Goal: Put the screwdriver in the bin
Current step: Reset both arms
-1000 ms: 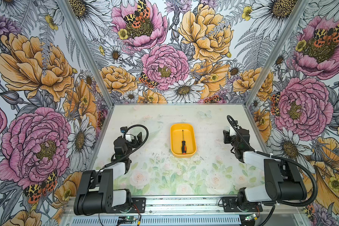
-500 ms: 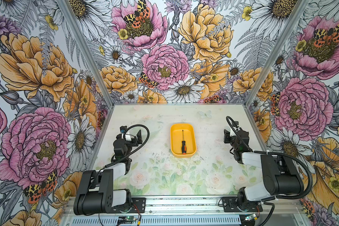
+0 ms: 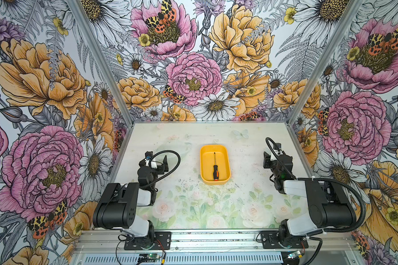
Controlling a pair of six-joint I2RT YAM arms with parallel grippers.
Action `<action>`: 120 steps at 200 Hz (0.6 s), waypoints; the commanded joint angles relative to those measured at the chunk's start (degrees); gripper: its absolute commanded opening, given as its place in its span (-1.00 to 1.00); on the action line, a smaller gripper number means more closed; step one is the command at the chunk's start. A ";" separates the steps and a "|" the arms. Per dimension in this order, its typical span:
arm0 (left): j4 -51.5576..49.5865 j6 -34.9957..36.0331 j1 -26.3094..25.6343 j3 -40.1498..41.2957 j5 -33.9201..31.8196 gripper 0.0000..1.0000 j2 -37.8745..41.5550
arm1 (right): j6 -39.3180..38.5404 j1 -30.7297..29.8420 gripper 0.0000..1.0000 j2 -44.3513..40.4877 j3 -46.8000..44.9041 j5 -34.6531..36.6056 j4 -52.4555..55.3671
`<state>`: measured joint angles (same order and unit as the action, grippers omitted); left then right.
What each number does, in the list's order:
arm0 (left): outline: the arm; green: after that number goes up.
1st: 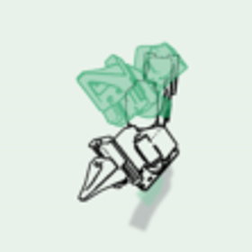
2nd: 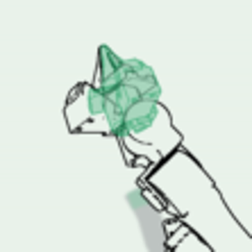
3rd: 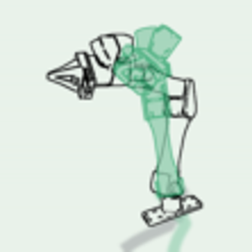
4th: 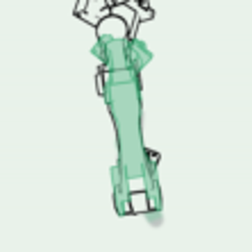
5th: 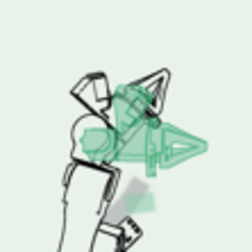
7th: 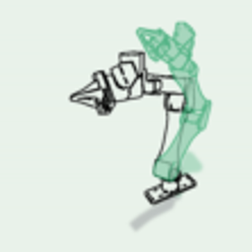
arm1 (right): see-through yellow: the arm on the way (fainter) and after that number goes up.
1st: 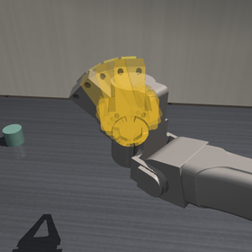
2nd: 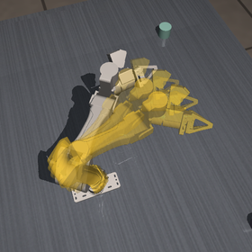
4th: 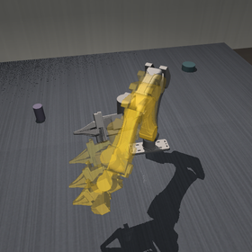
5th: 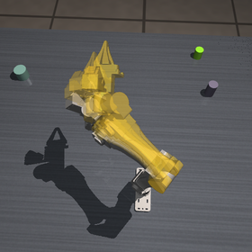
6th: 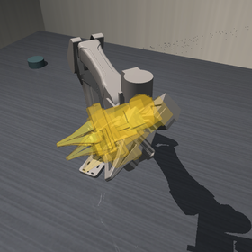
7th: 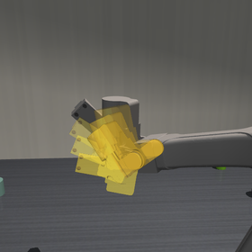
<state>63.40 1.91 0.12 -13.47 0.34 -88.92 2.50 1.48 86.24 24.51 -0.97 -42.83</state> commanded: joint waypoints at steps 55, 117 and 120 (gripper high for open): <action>-9.12 -1.74 2.69 -8.26 2.35 0.98 -0.29 | 0.84 0.27 0.05 0.86 -0.08 0.58 -2.17; -9.45 -1.42 2.57 -8.23 2.94 0.98 -0.09 | 1.45 0.19 0.99 1.38 -1.31 2.60 -4.85; -9.43 -1.29 2.60 -8.23 3.44 0.98 -0.11 | 1.44 0.19 0.99 1.39 -1.29 2.64 -4.89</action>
<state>53.93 0.95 2.55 -21.76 1.15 -89.25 3.44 1.48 86.89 23.59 0.45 -45.06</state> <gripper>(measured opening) 0.988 0.993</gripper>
